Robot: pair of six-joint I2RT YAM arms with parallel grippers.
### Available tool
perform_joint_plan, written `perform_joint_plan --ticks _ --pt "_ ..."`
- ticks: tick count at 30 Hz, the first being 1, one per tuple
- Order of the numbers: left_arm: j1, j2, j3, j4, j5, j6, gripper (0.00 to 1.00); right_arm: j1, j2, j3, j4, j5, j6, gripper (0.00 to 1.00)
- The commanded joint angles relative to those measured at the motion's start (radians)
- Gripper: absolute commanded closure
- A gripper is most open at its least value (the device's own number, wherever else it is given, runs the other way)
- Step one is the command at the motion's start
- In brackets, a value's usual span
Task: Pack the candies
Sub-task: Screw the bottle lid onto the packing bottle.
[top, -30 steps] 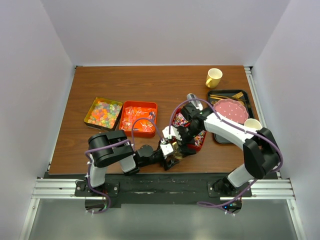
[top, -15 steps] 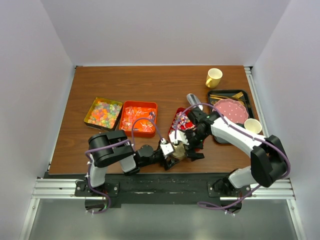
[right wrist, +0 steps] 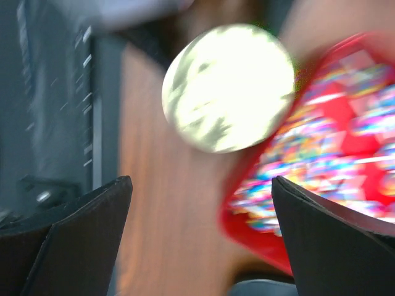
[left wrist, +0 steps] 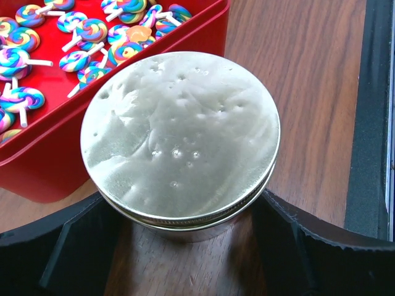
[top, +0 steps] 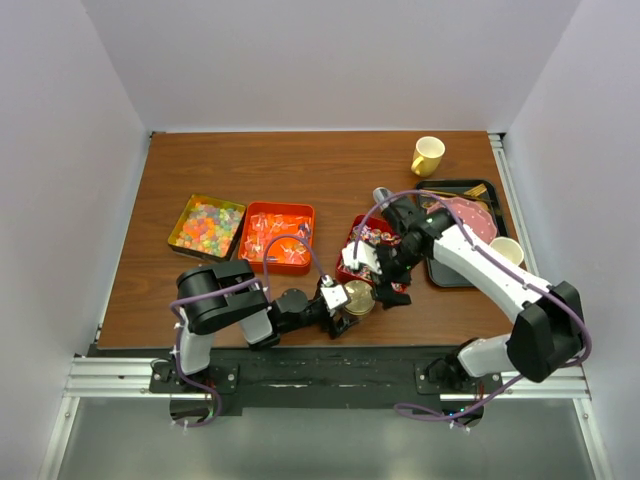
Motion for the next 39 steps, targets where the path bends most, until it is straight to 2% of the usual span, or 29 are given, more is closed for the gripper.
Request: perform_joint_plan --ticks 1,8,16,32,39 --pt "-0.017 0.034 -0.032 -0.261 -0.002 0.101 1.00 0.005 0.027 0.080 0.045 -0.101 -0.021 0.01" --pt "-0.017 0.024 -0.028 -0.283 -0.016 0.113 1.00 0.020 0.150 0.093 0.014 -0.139 -0.249 0.01" --pt "-0.017 0.043 -0.017 -0.292 -0.019 0.101 1.00 0.019 0.288 0.169 -0.098 -0.162 -0.398 0.01" --pt "-0.009 0.061 -0.011 -0.300 -0.019 0.032 1.00 0.019 0.261 0.088 -0.139 -0.135 -0.407 0.01" --pt "-0.002 0.069 -0.006 -0.300 -0.022 0.022 1.00 0.019 0.179 -0.014 -0.155 -0.081 -0.369 0.01"
